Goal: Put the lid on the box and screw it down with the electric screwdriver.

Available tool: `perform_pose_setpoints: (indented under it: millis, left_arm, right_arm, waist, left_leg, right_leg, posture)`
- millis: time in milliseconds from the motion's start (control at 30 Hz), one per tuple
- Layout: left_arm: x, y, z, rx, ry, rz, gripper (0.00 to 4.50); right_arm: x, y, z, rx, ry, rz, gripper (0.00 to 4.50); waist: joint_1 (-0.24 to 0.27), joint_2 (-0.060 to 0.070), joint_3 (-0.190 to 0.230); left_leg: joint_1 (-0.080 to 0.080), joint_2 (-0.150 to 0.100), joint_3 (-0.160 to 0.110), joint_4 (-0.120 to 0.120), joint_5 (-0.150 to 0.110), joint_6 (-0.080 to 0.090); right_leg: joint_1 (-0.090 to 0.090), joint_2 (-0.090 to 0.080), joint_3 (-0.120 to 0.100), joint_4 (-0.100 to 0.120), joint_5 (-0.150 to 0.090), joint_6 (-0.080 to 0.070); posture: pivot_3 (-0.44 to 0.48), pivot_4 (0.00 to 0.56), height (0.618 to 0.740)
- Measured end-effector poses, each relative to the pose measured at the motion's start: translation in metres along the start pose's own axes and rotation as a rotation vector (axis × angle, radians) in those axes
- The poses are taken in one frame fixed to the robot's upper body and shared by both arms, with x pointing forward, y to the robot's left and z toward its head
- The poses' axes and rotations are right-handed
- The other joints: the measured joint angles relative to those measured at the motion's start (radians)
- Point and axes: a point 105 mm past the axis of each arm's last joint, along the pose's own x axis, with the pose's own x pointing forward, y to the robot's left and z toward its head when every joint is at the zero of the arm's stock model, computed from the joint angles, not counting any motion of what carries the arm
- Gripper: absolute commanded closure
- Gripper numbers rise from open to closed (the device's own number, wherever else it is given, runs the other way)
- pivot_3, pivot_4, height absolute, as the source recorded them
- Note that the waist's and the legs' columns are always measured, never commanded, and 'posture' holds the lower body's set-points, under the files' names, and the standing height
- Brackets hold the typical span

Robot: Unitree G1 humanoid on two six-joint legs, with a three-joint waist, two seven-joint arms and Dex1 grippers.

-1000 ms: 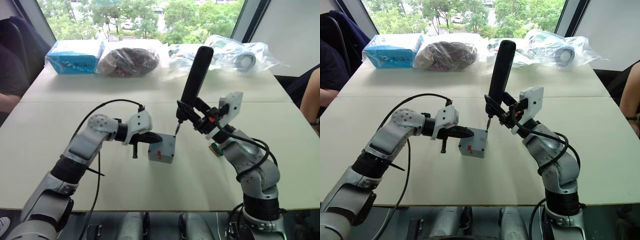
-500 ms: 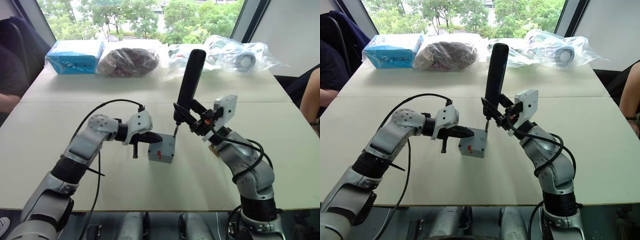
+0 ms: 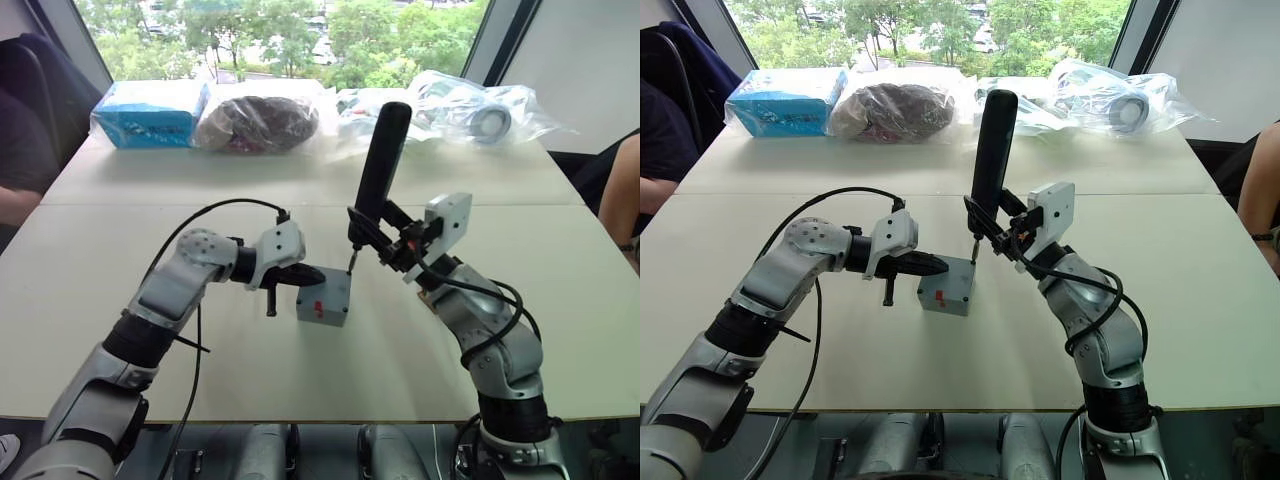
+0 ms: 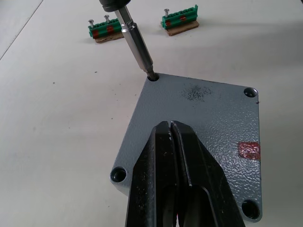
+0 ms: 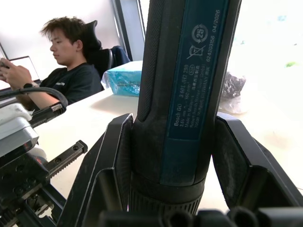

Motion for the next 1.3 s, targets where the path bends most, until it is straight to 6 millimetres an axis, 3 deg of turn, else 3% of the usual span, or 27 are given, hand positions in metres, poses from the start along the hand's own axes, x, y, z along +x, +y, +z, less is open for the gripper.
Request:
perform_pose_setpoints:
  millis: [167, 267, 600, 1300]
  left_arm:
    - [0.000, -0.001, -0.003, -0.014, 0.008, -0.003, 4.50]
    - [0.000, -0.003, -0.007, -0.024, 0.019, -0.003, 4.50]
    - [0.000, -0.004, -0.012, -0.036, 0.032, -0.002, 4.50]
    - [0.002, -0.004, -0.011, -0.041, 0.031, 0.004, 4.50]
  right_arm:
    - [-0.007, 0.015, -0.005, -0.127, 0.030, 0.090, 2.63]
    - [-0.007, 0.017, -0.012, -0.184, 0.078, 0.096, 2.63]
    - [-0.007, 0.011, -0.018, -0.095, 0.085, 0.045, 2.63]
    - [-0.002, 0.006, -0.012, -0.078, 0.078, 0.037, 2.63]
  waist:
    - [-0.001, -0.003, -0.004]
    - [-0.003, -0.006, -0.009]
    - [0.000, -0.009, -0.019]
    - [0.000, -0.009, -0.019]
  left_leg:
    - [0.004, 0.000, 0.000, 0.000, 0.000, 0.000]
    - [0.016, 0.001, 0.000, -0.003, -0.004, 0.006]
    - [0.022, 0.001, -0.001, -0.003, -0.005, 0.007]
    - [0.022, 0.001, -0.001, -0.004, -0.005, 0.008]
  right_leg:
    - [0.005, 0.000, 0.000, -0.001, 0.000, 0.000]
    - [0.016, 0.000, 0.000, -0.002, -0.001, -0.001]
    - [0.022, -0.001, 0.000, -0.002, -0.002, -0.004]
    - [0.017, -0.006, 0.000, -0.003, -0.004, -0.007]
  posture:
    - [0.000, 0.150, 0.740]
    - [0.000, 0.150, 0.740]
    - [0.000, 0.150, 0.740]
    - [0.000, 0.150, 0.740]
